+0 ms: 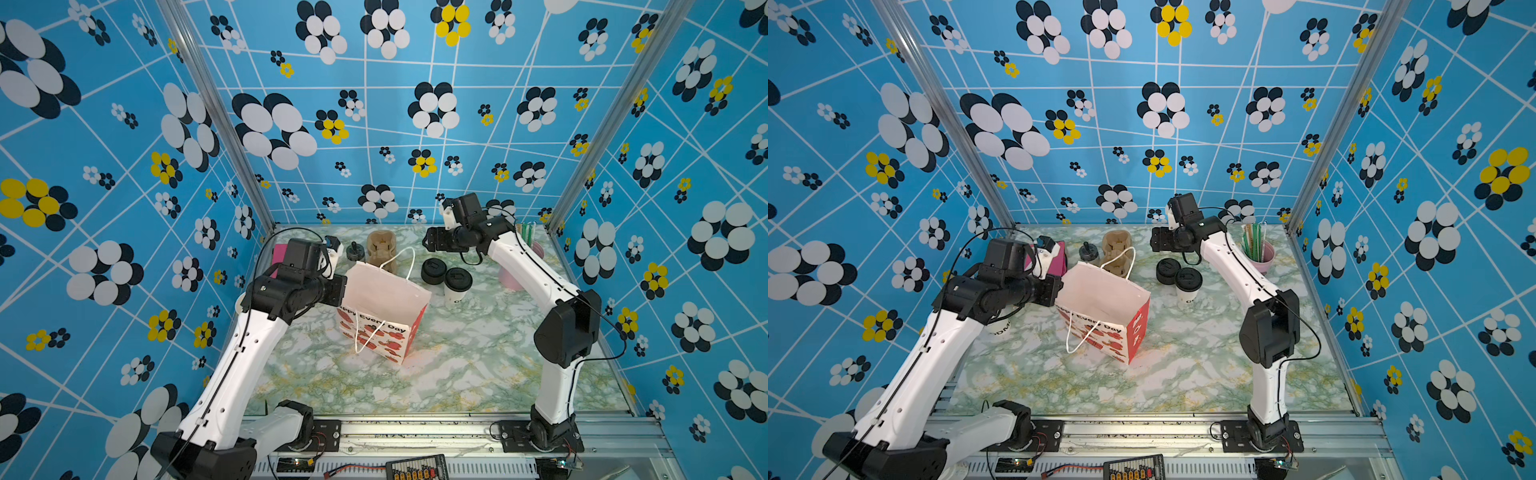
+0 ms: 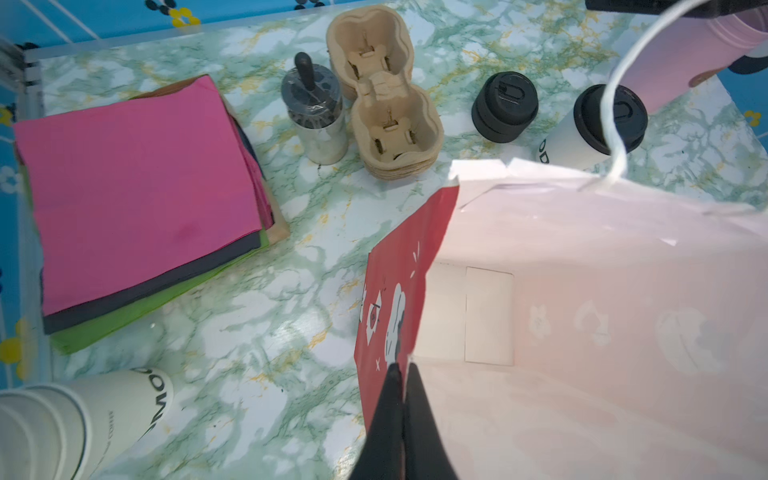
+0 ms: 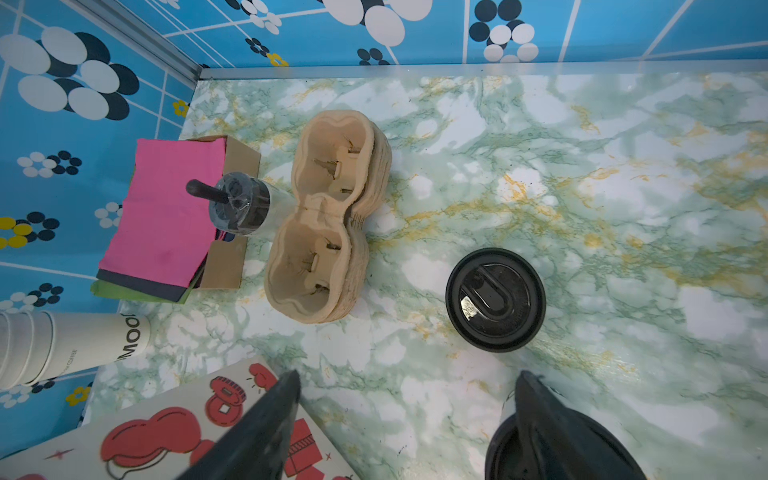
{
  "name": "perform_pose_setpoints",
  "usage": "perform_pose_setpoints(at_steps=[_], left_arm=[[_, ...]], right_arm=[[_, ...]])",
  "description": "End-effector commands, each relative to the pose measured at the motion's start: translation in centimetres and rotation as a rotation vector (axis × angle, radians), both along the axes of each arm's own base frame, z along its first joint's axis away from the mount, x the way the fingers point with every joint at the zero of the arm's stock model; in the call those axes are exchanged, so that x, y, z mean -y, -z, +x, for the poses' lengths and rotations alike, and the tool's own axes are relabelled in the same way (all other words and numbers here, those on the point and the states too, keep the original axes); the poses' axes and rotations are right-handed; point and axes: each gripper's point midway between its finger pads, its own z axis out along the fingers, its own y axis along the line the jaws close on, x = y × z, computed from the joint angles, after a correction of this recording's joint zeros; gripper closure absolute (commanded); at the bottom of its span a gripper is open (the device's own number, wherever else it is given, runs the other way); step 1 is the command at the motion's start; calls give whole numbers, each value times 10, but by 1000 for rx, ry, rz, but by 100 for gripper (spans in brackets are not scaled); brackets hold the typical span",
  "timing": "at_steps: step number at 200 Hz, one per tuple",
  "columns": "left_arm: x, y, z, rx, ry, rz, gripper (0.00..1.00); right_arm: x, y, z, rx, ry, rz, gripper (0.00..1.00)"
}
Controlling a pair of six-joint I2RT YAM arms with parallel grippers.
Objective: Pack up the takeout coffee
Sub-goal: 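Move the right gripper over the stacked cardboard cup carriers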
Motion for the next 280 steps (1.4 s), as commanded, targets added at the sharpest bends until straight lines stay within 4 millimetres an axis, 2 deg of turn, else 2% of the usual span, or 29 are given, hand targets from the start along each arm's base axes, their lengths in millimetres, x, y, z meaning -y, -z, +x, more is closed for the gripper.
perform_pose_setpoints(at_steps=[1,44,52,56,95,131,167,195,231,250,280], left_arm=[[-27,17,-19,-48,-112,21,100],[-53,20,-36,-30,-234,-22,100],[-57,22,-38,-33,-252,-25,100],[-59,23,-38,-35,-261,-27,100],[-75,24,-46,-21,-337,-33,100],[-80,23,-51,-1,-353,-28,100],[-76,24,-51,10,-344,-56,100],[-75,23,-51,14,-338,-60,100],[-75,21,-53,23,-333,-63,100],[-73,21,-53,22,-330,-69,100],[-71,22,-51,27,-326,-84,100]], right_arm=[[-20,3,7,-5,-5,30,20],[-43,32,20,-42,20,19,25],[-49,31,21,-36,19,21,26],[-52,46,24,-58,19,7,26],[-81,74,30,-85,12,-18,28],[-105,98,33,-106,1,-29,35],[-122,120,31,-124,-12,-54,44],[-124,137,30,-134,10,-109,49],[-114,158,32,-149,59,-174,59],[-110,161,31,-154,59,-197,65],[-101,151,27,-141,30,-252,71]])
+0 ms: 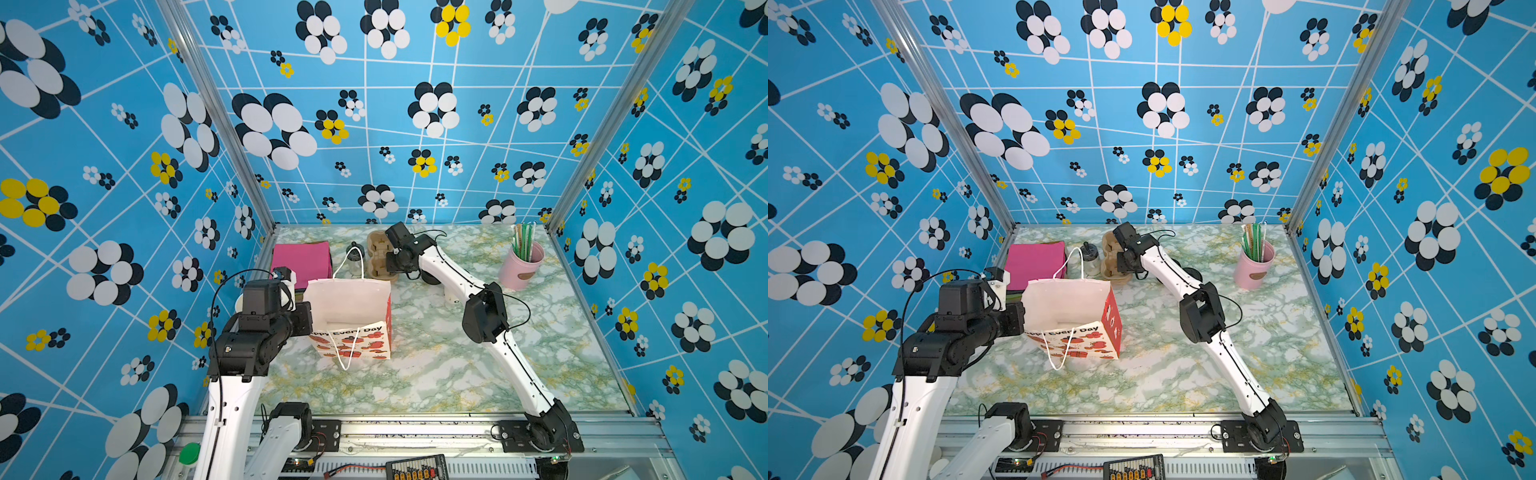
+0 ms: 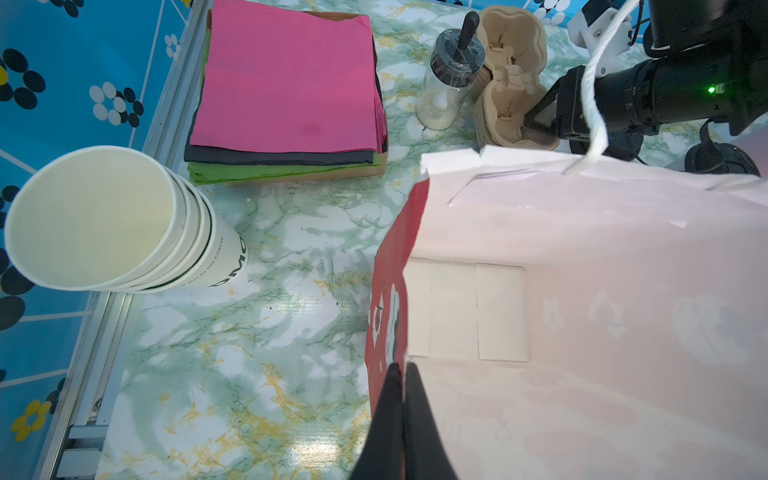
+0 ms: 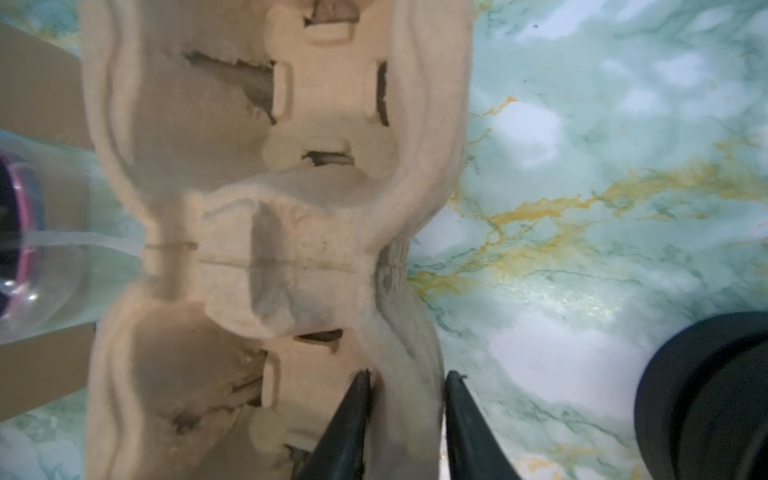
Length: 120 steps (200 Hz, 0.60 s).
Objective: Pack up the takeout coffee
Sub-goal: 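Move the right gripper over the stacked cardboard cup carriers, then grasp the top cardboard cup carrier by its rim with the right gripper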
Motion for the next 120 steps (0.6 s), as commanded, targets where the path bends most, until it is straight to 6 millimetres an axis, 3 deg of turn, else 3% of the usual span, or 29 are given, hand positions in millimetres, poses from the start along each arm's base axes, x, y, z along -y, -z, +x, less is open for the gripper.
perform_pose_setpoints(at_steps=[1,38,120], left_arm=[[2,0,0,12,-3,-27,100],[3,1,1,17,2,-32,100],[5,0,2,33,12,-38,100]], right_arm=[[16,-8,-4,6,-12,-82,71],[36,-19,-14,8,-59,-167,75],[76,-15,-34,-80,-152,-246,76]])
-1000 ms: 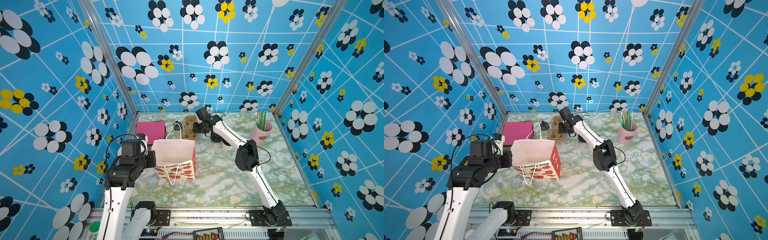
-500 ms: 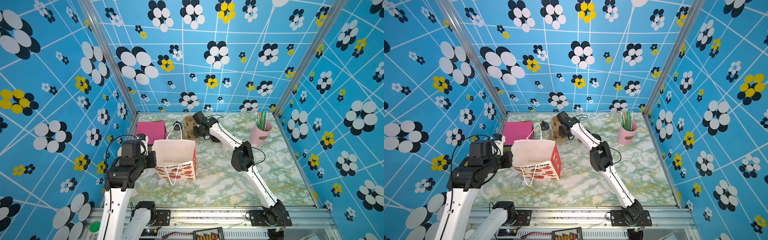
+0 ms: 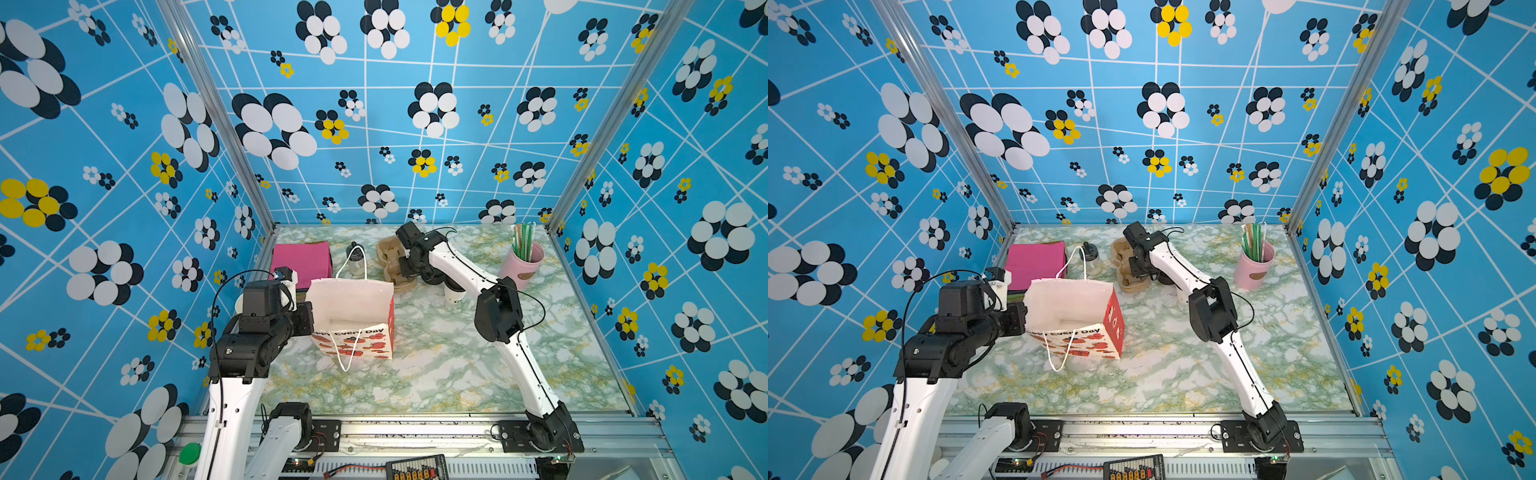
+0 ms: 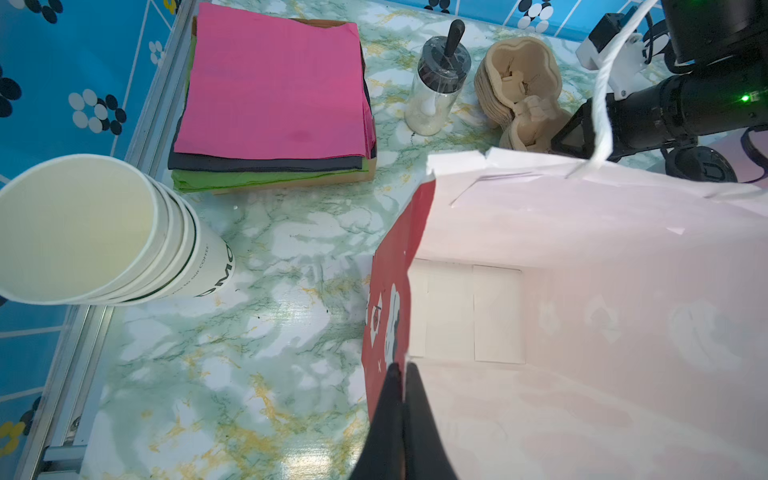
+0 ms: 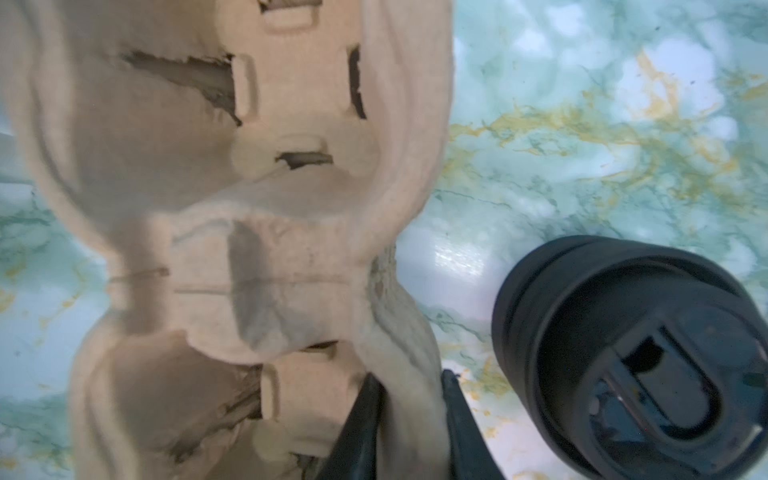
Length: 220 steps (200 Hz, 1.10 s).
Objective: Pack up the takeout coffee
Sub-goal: 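Grasp the top cardboard cup carrier by its rim with the right gripper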
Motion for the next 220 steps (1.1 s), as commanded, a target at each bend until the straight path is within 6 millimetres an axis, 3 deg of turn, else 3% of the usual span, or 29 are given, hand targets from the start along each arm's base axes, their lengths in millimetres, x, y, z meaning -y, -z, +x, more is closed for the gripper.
perform_pose_setpoints(at_steps=[1,66,134,181,220], left_arm=[[0,0,0,14,-7,-19,100],[1,-2,-1,30,-5,-28,100],[3,-3,-1,38,-2,-38,100],[4,-4,-1,42,0,-48,100],[6,-5,0,47,6,-59,100]], right_arm=[[17,-10,-10,-25,-39,-51,76],[24,-21,-6,-4,-64,-68,59],[27,-66,-1,86,-58,-56,36],[15,-88,8,151,-26,27,36],[-5,-81,19,170,-15,74,44]])
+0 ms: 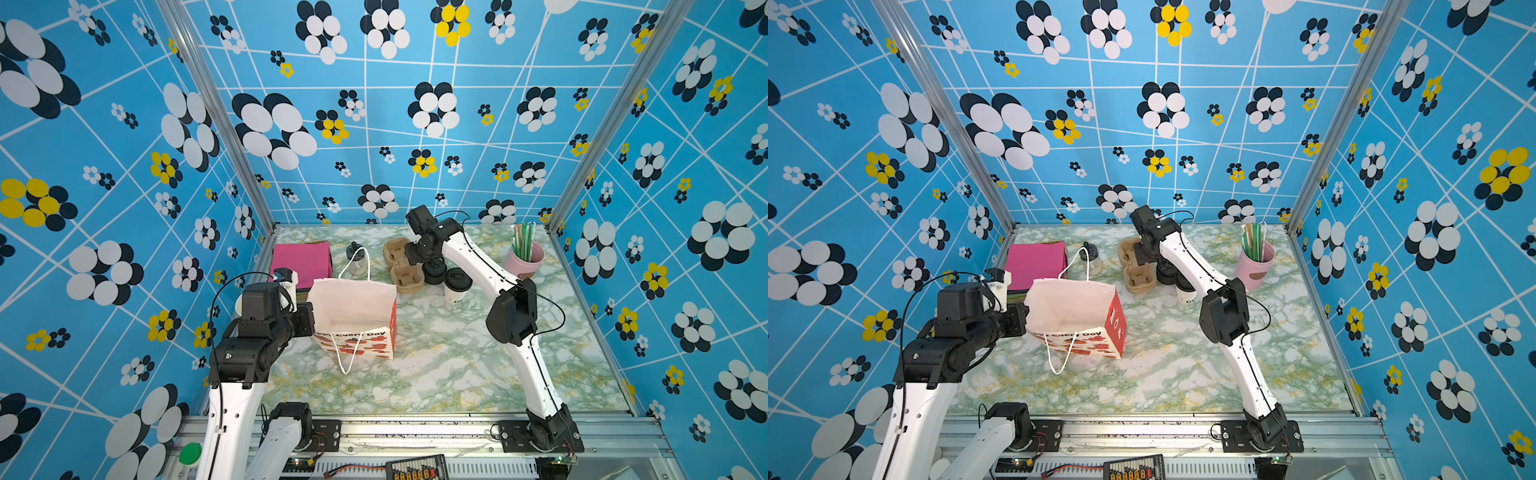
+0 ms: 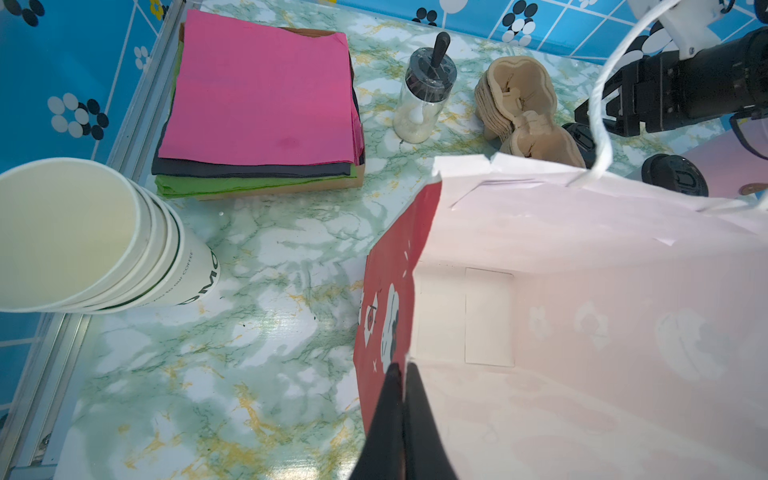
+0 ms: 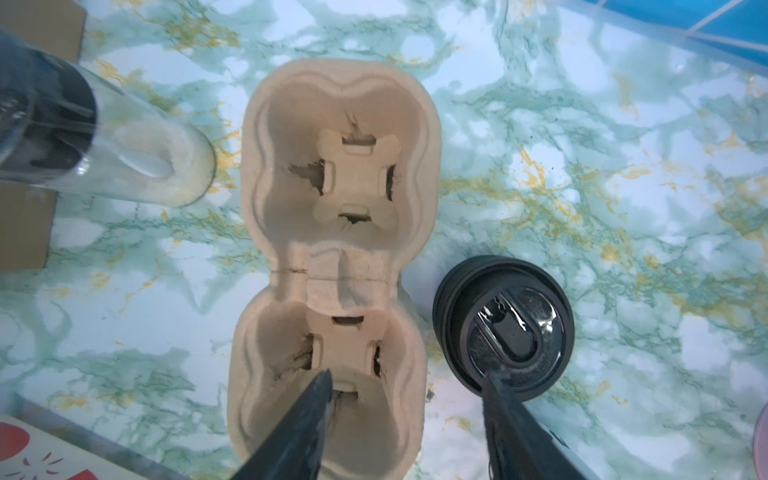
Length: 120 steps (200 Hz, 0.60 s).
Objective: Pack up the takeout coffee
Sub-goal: 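Grasp the top cardboard cup carrier by its rim with the right gripper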
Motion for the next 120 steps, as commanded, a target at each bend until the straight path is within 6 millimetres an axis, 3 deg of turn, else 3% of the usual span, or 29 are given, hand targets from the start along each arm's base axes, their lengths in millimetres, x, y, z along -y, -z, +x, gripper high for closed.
perform_pose_setpoints(at_steps=[1,58,120], left_arm=[[1,-2,1,17,-3,-23,100],[2,0,0,20,-3,-31,100],[3,2,0,19,-1,-42,100]], right_arm=[[-18,-1,9,29,14,50,44],[-49,18,21,47,1,86,48],[-47,46,33,58,37,49,57]])
